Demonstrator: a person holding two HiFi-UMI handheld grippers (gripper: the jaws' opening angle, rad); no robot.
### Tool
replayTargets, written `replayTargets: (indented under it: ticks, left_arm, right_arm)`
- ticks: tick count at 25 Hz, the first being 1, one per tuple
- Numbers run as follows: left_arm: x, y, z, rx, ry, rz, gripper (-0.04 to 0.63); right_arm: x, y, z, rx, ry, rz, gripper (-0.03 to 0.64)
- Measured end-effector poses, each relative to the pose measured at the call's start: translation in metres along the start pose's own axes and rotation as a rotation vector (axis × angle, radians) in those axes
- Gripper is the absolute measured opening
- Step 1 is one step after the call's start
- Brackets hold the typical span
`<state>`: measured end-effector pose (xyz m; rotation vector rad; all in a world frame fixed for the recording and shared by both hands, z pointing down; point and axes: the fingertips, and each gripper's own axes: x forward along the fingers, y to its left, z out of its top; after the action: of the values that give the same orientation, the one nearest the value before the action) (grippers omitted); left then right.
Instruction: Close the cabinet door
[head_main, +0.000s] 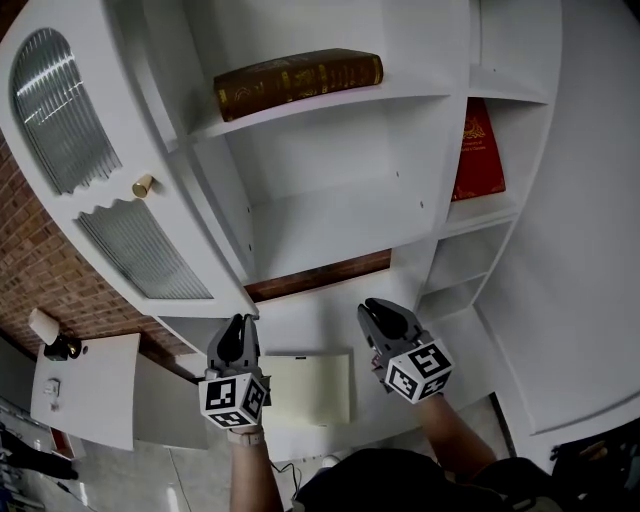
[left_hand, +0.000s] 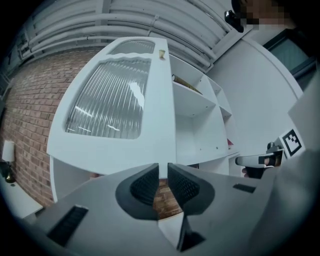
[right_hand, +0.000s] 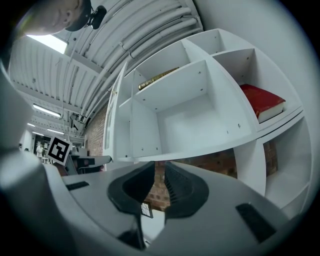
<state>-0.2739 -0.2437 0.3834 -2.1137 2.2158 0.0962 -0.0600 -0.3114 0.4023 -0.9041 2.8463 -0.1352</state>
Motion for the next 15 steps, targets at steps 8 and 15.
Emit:
replayTargets:
  ticks: [8, 15]
  left_arm:
    - [0.021, 0.010, 0.000, -0.011, -0.010, -0.024, 0.020]
    - [0.038, 0.015, -0.001, -0.026, -0.023, -0.052, 0.009]
  right_arm:
    - [0.009, -0.008, -0.001, -0.007, 0.002, -0.051, 0.055]
    - [0.014, -0.012, -0.004, -0.014, 0.013, -0.087, 0.055]
